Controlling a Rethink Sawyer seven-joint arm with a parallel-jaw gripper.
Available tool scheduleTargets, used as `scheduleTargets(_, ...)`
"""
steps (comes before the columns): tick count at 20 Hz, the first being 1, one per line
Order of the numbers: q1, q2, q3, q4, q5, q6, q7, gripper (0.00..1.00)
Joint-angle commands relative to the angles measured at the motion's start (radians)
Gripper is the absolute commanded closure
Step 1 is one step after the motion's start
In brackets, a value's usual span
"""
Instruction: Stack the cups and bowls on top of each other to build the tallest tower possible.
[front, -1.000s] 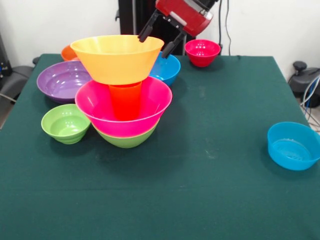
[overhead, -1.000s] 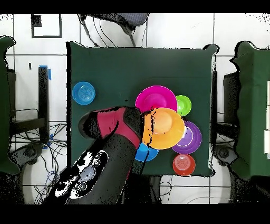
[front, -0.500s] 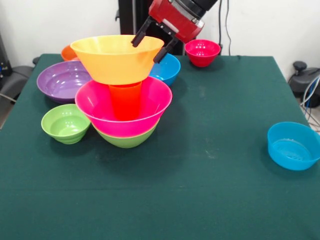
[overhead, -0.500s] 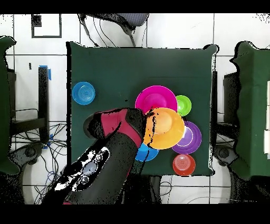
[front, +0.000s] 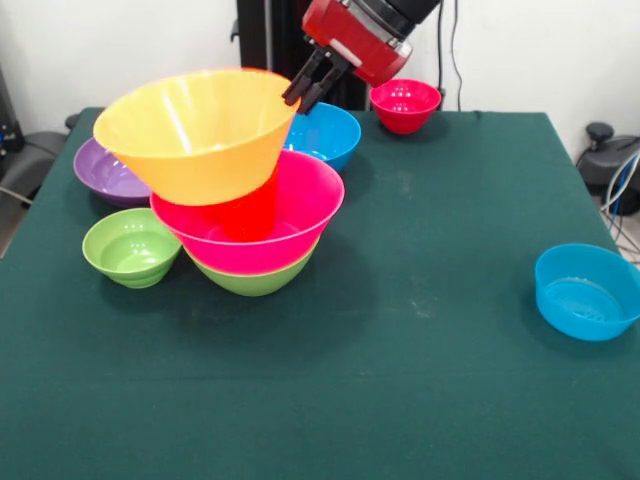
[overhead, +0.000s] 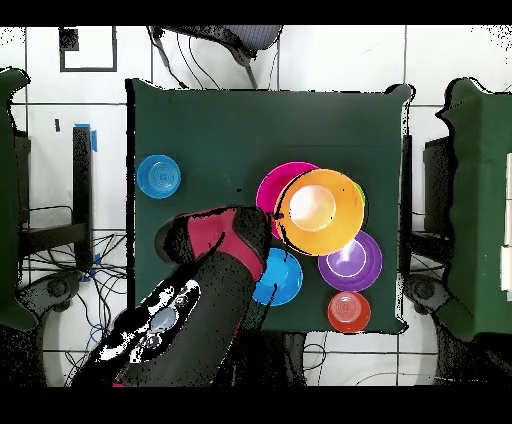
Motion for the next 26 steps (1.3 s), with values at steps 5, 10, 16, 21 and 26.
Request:
scheduleTargets(5,0.073,0.001,0.006,-0.052,0.072,0.174,0.183,1.0)
scheduleTargets(10,0.112,0.0,-0.053,-0.134,0.074,0.32,0.146,1.0)
scheduleTargets(16,0.129,0.003,-0.081,-0.226,0.055,0.452,0.104,1.0)
scheduleTargets(21,0.115,0.018,-0.067,-0.255,0.044,0.456,0.102,1.0)
scheduleTargets(26,0.11,0.054,-0.055,-0.279,0.043,0.442,0.127,1.0)
